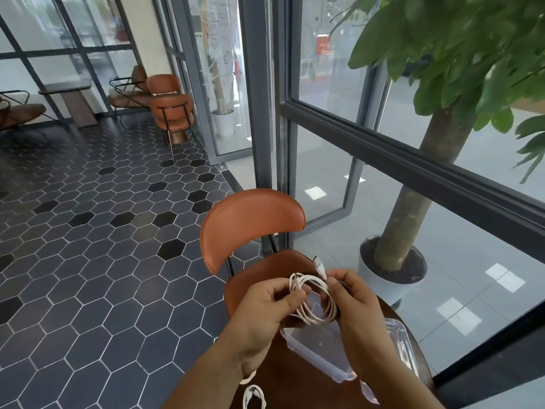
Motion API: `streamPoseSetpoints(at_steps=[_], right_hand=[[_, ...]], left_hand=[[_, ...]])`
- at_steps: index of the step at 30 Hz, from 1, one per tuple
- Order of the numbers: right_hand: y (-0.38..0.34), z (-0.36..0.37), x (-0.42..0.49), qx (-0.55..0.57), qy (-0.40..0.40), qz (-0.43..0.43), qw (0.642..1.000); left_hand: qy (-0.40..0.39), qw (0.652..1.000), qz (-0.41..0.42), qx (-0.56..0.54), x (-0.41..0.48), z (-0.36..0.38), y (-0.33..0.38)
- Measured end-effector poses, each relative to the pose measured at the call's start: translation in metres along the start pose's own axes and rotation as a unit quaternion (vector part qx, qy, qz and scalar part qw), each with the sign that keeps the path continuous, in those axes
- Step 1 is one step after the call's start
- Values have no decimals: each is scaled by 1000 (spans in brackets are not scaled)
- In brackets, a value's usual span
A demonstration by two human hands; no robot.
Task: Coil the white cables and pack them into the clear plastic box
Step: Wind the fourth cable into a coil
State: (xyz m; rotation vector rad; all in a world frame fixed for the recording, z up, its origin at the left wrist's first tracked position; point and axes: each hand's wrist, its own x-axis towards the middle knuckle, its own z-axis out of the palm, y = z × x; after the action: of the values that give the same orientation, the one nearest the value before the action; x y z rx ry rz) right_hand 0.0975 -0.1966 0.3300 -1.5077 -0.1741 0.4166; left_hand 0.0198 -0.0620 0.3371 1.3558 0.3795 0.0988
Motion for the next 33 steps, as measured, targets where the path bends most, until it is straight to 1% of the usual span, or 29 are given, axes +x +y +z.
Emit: streamPoseSetpoints(at_steps=[2, 6, 8, 11, 14, 18, 21, 23, 26, 31, 33], right_hand=[[1, -2, 0, -3, -1, 5, 1000], [3, -3, 0, -28, 8, 2, 1000], [7, -3, 1, -37, 12, 4, 999], [10, -4, 3, -36, 17, 8, 999], [10, -6, 2, -37, 7, 5, 999], [10, -15, 1, -45, -15, -7, 999], [10, -22, 2, -50, -14, -8, 999], [12, -27, 4, -72, -42, -4, 997], [12, -30, 6, -101, -134, 0, 986], [8, -41, 12, -101, -174, 8, 980], [6, -40, 13, -96, -205, 5, 974]], left_hand=[[0, 999, -17, -27, -2, -3, 1], [-12, 998, -39, -44, -4, -1, -3], [5, 999, -31, -10, -4, 2, -5], [56, 996, 3, 65, -3, 9, -9], [79, 990, 19, 113, -2, 11, -9], [80, 991, 11, 105, 0, 4, -7], [63, 993, 8, 98, 0, 1, -4], [54, 994, 10, 99, 1, 1, -3], [45, 994, 6, 102, 3, 0, -3], [45, 993, -13, 104, 8, -4, -6], [36, 993, -22, 114, 9, -3, -7]])
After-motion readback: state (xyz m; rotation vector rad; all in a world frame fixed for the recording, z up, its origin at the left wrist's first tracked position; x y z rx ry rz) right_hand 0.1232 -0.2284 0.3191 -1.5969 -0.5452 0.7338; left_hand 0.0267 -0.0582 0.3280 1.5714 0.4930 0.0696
